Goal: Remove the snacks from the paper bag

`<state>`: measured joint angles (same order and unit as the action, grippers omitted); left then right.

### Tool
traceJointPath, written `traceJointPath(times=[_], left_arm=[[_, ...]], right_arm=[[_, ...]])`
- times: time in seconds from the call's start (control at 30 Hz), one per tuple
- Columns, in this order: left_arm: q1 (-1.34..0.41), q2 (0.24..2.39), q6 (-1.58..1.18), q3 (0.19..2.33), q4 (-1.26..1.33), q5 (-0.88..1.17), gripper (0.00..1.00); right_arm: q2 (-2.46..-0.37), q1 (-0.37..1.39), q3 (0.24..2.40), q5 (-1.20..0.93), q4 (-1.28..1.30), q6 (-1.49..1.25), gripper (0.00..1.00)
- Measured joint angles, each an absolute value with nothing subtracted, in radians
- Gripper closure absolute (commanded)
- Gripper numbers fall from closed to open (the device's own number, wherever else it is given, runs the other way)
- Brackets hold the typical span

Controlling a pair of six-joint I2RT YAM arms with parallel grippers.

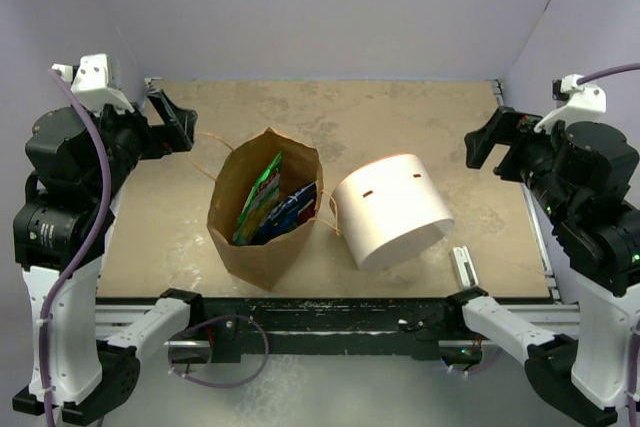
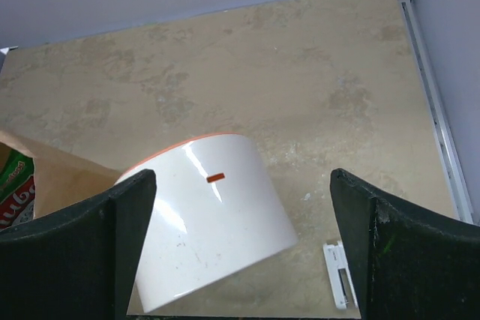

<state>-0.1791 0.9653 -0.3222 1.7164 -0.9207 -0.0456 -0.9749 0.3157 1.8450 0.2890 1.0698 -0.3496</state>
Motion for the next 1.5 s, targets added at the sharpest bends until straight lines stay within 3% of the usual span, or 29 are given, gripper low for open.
traceJointPath(times=[0.3,0.63,0.8,1.0,1.13,1.5], left_arm=[[-0.179,1.020,-0.351,1.794,-0.990,-0.048,0.01],[-0.179,1.063,-0.375,1.850,-1.100,0.025,0.01],[-0.179,1.067,-0.393,1.845,-1.125,0.074,0.01],[-0.179,1.080,-0.410,1.835,-1.126,0.110,0.01],[-0.179,1.090,-0.414,1.826,-1.125,0.118,0.01],[-0.179,1.091,-0.463,1.789,-1.113,0.125,0.01]], right_arm=[[-1.040,0.316,1.824,0.186,1.052,-0.428,0.01],[-1.032,0.324,1.588,-0.234,0.865,-0.493,0.00],[-1.073,0.477,1.514,-0.331,0.833,-0.516,0.00],[-1.176,0.851,1.513,-0.295,0.783,-0.567,0.00],[-1.212,0.997,1.499,-0.237,0.772,-0.585,0.01],[-1.207,1.071,1.309,-0.046,0.764,-0.601,0.00]])
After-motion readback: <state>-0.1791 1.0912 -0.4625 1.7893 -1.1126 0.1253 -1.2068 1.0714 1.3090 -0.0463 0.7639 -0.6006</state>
